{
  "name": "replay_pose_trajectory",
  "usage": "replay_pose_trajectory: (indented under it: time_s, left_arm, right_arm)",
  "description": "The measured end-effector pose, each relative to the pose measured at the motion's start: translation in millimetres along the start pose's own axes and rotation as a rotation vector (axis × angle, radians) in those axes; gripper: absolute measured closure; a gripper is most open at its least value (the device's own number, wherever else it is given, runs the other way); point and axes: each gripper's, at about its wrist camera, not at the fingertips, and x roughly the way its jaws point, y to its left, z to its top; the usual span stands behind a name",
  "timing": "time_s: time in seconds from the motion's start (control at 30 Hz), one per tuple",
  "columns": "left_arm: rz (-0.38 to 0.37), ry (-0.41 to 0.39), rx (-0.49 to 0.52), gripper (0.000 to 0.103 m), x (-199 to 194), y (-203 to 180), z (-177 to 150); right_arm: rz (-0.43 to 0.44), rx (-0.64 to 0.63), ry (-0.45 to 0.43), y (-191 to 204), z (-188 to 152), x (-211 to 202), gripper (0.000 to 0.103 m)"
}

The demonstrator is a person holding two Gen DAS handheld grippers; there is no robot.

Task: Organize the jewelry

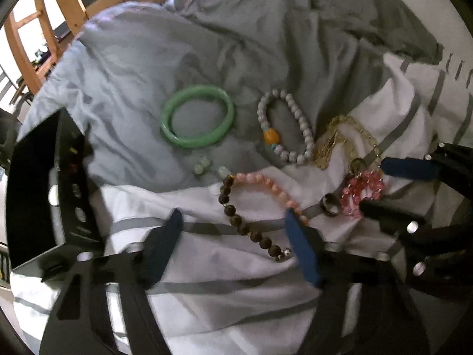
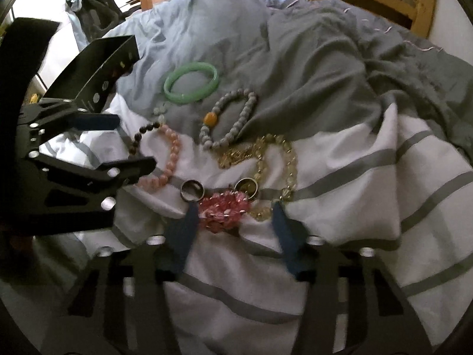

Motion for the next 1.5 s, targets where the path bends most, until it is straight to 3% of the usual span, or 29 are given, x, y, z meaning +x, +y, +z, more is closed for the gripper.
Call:
replay_pose_trajectory:
  time_s: [0.07, 0.13, 0.23, 0.43, 0.67, 0.83, 0.97, 1.2, 1.27, 1.33, 1.4, 1.5]
  left_arm:
    - [-0.019, 0.041, -0.008, 0.068, 11, 2, 1]
    - [-0.029, 0.032, -0.012, 0.077, 10, 2, 1]
    - [-0.044, 0.007, -0.029, 0.090, 5, 2, 3]
    - [-0.092, -0.053, -0.084, 0.091, -10, 7, 9]
    - [-0.105, -0.116, -0.104, 0.092, -21, 9, 17]
    - [-0.109, -0.174, -0.121, 0.092, -43, 25, 2]
    - [-0.096, -0.206, -0.132, 0.099, -53, 24, 4]
    - [-0.106, -0.237, -0.146, 0.099, -73, 30, -7]
    - [-0.146, -0.198, -0.150, 0.099, -69, 31, -9]
    - [-0.162, -0.166, -0.173, 0.085, -61, 33, -13]
    - [-0.131, -0.131, -0.180, 0.028, -47, 32, -14]
    - [-0.085, -0.101, -0.167, 0.027, -32, 29, -10]
  right_arm:
    - [0.000, -0.004, -0.009, 0, 0, 0, 0.081]
    - [0.012, 0.001, -0.019, -1, 0, -1, 0.091]
    - [0.011, 0.004, -0.049, -1, 1, -8, 0.094]
    - [0.039, 0.028, -0.178, -2, 7, -35, 0.094]
    - [0.075, 0.074, -0.234, -8, 13, -51, 0.094]
    - [0.088, 0.083, -0.285, -9, 15, -61, 0.094]
    - [0.094, 0.094, -0.311, -9, 14, -70, 0.094]
    - [0.087, 0.086, -0.346, -2, 9, -94, 0.094]
    - [0.079, 0.087, -0.347, -1, 8, -96, 0.094]
    - [0.076, 0.090, -0.337, -1, 7, -94, 0.094]
    - [0.072, 0.089, -0.327, -1, 6, -92, 0.094]
    - [0.073, 0.088, -0.319, -1, 5, -89, 0.094]
